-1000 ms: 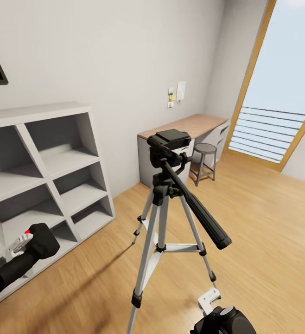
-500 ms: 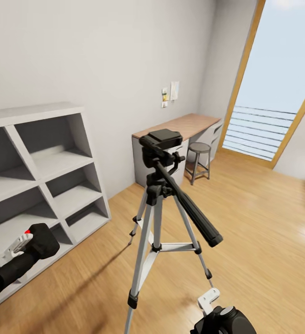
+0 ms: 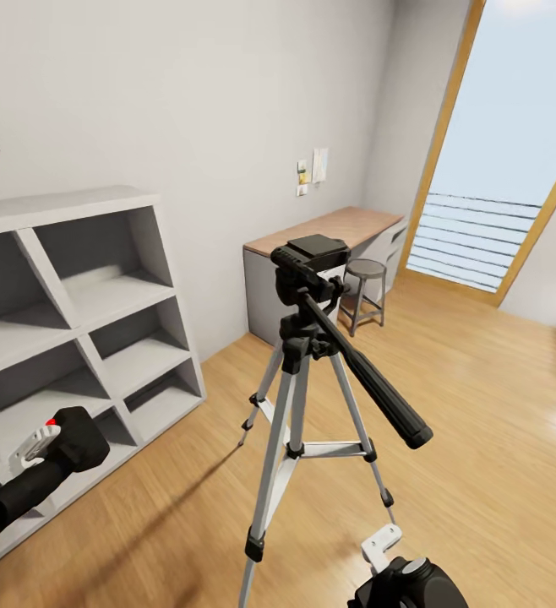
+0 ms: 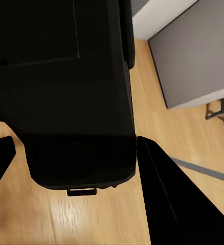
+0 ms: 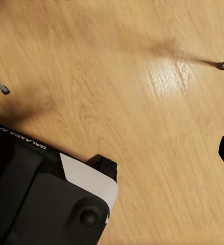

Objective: Attach the digital camera to the camera tripod in the bedroom.

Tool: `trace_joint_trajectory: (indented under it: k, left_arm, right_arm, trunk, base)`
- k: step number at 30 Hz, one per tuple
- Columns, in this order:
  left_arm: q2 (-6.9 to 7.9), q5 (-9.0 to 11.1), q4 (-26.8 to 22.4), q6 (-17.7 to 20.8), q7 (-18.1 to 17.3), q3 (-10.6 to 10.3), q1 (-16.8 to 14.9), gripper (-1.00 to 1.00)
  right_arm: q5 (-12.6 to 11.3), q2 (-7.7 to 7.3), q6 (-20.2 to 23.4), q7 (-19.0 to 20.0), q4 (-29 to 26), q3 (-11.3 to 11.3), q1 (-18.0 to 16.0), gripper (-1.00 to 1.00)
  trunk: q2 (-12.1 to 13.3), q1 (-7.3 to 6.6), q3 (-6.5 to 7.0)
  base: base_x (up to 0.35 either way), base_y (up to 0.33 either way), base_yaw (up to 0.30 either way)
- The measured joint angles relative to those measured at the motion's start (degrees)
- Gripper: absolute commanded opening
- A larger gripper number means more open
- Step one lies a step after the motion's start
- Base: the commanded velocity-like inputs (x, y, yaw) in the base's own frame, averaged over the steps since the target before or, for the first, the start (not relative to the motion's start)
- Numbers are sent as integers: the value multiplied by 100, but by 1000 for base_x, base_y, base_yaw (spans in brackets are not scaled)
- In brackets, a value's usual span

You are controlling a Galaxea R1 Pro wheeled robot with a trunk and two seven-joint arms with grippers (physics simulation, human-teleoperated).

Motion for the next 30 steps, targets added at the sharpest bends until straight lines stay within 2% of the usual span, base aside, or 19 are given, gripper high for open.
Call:
trace_joint_trajectory:
  k: [7, 12, 18, 20, 21, 22, 23, 27, 30]
  left_arm:
    - [7, 8, -94, 97, 10, -6, -16, -100]
    - [29, 0, -302, 565, 20, -17, -66, -100]
    - [45, -36, -355, 697, 10, -23, -86, -100]
    - [183, -37, -395, 762, -7, -109, -97, -100]
    - [184, -41, -395, 763, -7, -110, -97, -100]
    - [500, 63, -457, 965, -275, -356, -112, -100]
    - [573, -11, -470, 1059, -356, -398, -122, -100]
    - [724, 2, -491, 1372, -565, -488, -258, -100]
    - [808, 3, -514, 1721, -650, -534, -473, -100]
  right_arm:
    - [-3, -89, -89, 20, 5, -3, -1, 100]
    - [-7, -134, -391, 19, -3, -8, -6, 100]
    - [-15, -140, -454, 18, -6, -11, -8, 100]
    - [-16, -132, -469, 18, -8, -18, -8, 100]
    - [-16, -132, -469, 18, -8, -18, -8, 100]
    - [-14, -114, -476, 13, -1, -44, -8, 100]
    - [-13, -109, -482, 11, 3, -49, -8, 100]
    - [-6, -95, -523, 2, 12, -53, -11, 100]
    - [-9, -89, -540, 3, 19, -61, -15, 100]
  trunk:
    - [0, 0, 0]
    - [0, 0, 0]
    - [0, 0, 0]
    - [0, 0, 0]
    - [0, 0, 0]
    - [0, 0, 1]
    - [0, 0, 0]
    - [0, 0, 0]
    - [0, 0, 0]
  base:
    - [0, 6, 0]
    - [0, 1, 0]
    - [0, 0, 0]
    - [0, 0, 0]
    - [0, 0, 0]
    - [0, 0, 0]
    - [0, 0, 0]
    - [0, 0, 0]
    - [0, 0, 0]
